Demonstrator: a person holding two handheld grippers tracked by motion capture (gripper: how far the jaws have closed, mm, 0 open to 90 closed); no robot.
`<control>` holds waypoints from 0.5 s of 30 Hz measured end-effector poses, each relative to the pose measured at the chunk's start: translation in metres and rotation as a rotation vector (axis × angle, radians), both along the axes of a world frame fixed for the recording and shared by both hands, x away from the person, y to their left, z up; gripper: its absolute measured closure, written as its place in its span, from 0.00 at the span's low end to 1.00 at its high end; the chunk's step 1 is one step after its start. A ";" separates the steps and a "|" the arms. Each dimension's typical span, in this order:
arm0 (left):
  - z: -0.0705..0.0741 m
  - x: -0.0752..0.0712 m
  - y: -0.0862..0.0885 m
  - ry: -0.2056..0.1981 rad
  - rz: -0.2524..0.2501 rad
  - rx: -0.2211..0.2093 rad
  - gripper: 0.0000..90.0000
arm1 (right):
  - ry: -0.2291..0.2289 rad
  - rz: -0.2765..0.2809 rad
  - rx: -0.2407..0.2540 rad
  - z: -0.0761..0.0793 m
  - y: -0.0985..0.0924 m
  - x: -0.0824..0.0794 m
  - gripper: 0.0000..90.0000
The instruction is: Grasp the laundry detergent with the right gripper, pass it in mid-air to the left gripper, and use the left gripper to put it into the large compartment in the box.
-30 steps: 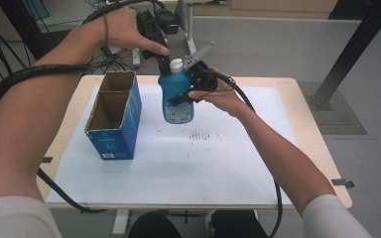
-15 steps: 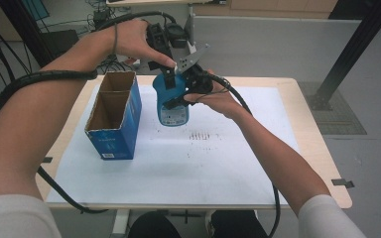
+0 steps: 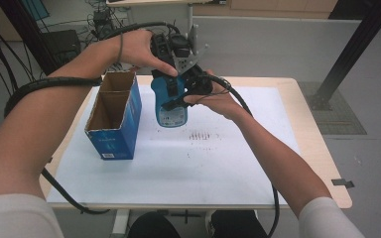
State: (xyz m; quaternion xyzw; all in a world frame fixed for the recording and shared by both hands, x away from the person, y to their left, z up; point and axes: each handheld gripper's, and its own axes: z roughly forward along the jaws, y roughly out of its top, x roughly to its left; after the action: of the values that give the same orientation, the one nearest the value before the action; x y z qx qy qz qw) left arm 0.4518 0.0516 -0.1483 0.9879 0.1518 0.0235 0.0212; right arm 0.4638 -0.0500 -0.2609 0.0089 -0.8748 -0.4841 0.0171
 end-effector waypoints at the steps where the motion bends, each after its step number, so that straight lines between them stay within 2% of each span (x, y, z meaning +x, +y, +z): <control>1: 0.000 0.000 -0.001 0.000 -0.002 -0.002 0.05 | 0.001 0.002 0.003 0.000 0.000 0.000 0.49; 15: -0.005 0.000 -0.003 0.016 -0.011 -0.012 0.06 | -0.003 0.009 0.018 0.003 -0.001 -0.001 0.49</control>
State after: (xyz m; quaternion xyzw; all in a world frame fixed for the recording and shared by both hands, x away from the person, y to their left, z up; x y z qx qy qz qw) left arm 0.4521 0.0485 -0.1536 0.9887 0.1466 0.0145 0.0261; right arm 0.4626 -0.0514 -0.2580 0.0135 -0.8704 -0.4918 0.0180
